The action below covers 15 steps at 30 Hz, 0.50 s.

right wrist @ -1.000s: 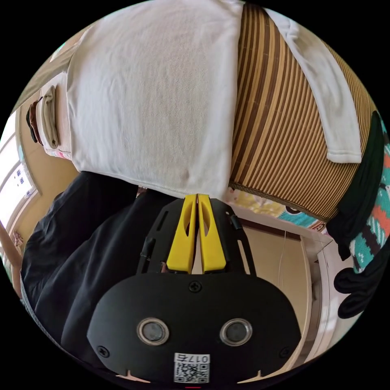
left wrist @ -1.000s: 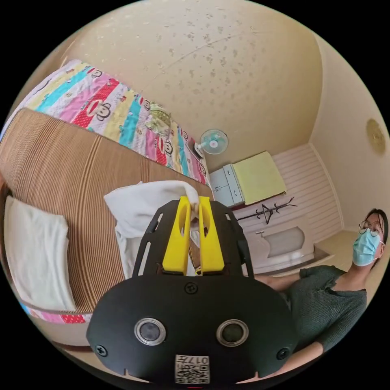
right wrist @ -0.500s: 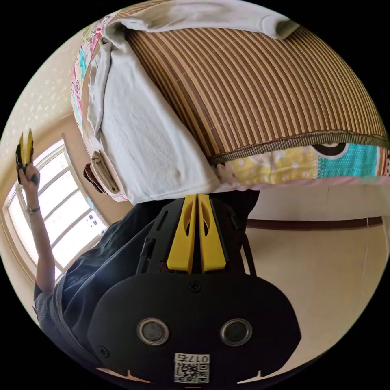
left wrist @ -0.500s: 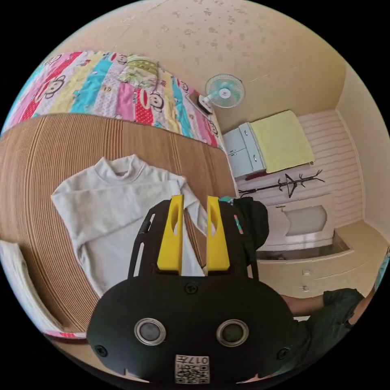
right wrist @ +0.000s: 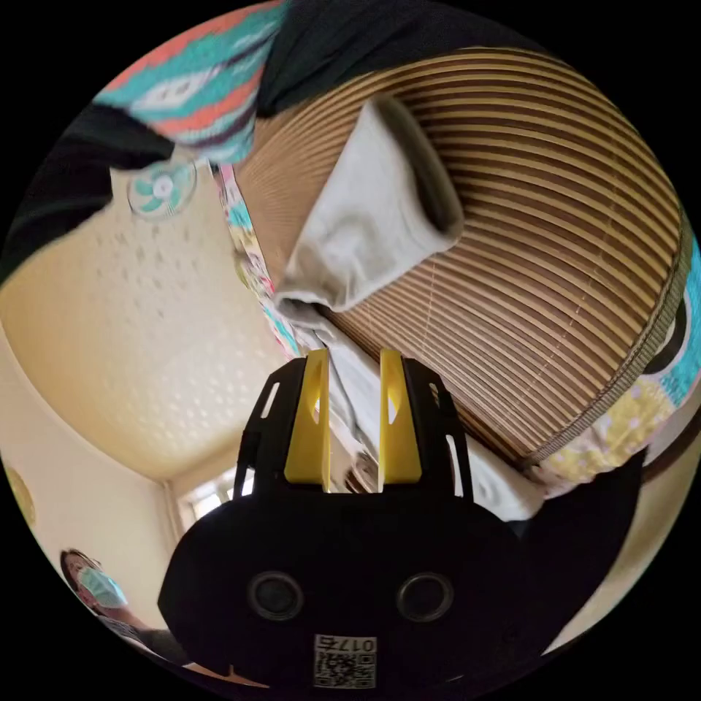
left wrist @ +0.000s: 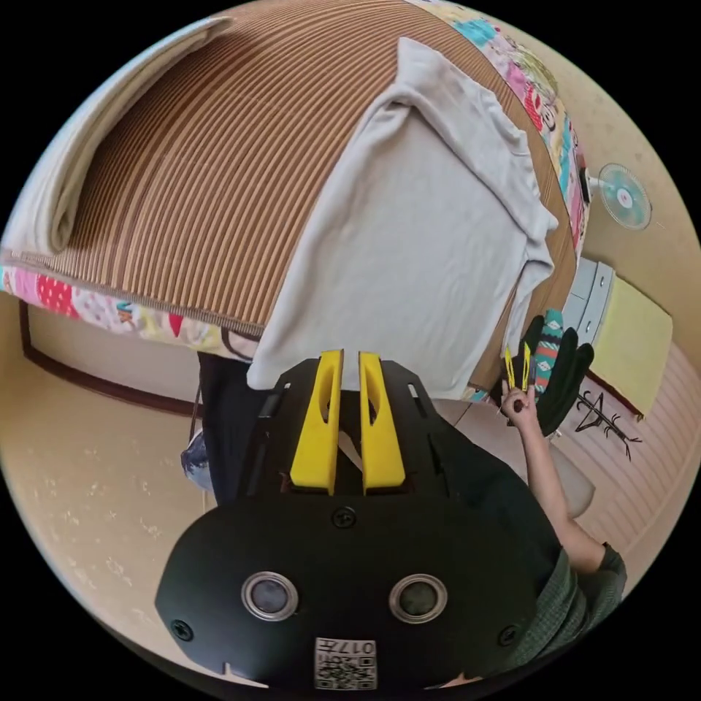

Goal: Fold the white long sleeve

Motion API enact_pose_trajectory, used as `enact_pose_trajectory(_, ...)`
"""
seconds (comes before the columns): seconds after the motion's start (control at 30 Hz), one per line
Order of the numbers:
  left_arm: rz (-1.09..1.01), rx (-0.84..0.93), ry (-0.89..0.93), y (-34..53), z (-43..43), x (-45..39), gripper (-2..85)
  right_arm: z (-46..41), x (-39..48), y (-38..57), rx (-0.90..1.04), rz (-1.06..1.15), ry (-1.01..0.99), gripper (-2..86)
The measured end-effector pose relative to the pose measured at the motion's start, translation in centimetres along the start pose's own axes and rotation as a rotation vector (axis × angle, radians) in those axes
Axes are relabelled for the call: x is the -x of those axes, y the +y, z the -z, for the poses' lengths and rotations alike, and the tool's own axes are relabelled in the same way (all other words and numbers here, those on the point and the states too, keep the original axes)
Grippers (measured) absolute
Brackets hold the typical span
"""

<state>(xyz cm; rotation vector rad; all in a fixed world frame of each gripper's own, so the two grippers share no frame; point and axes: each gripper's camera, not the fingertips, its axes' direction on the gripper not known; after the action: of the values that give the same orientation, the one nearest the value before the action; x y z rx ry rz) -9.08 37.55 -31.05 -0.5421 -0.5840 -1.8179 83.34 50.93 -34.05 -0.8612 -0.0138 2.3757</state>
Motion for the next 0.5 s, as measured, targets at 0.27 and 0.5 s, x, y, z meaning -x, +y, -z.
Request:
enact_pose_trajectory(0.27,0.027,0.051,-0.051,3.2,-0.4,1.8,4.9,1.3,-2.7,0.3,-0.35,-0.316,-0.111,6.7)
enact_pose_trajectory(0.5,-0.013,0.009,-0.116,3.3,0.4,-0.1,1.9,-0.8,7.0,1.4,-0.349,0.015,-0.326,4.2)
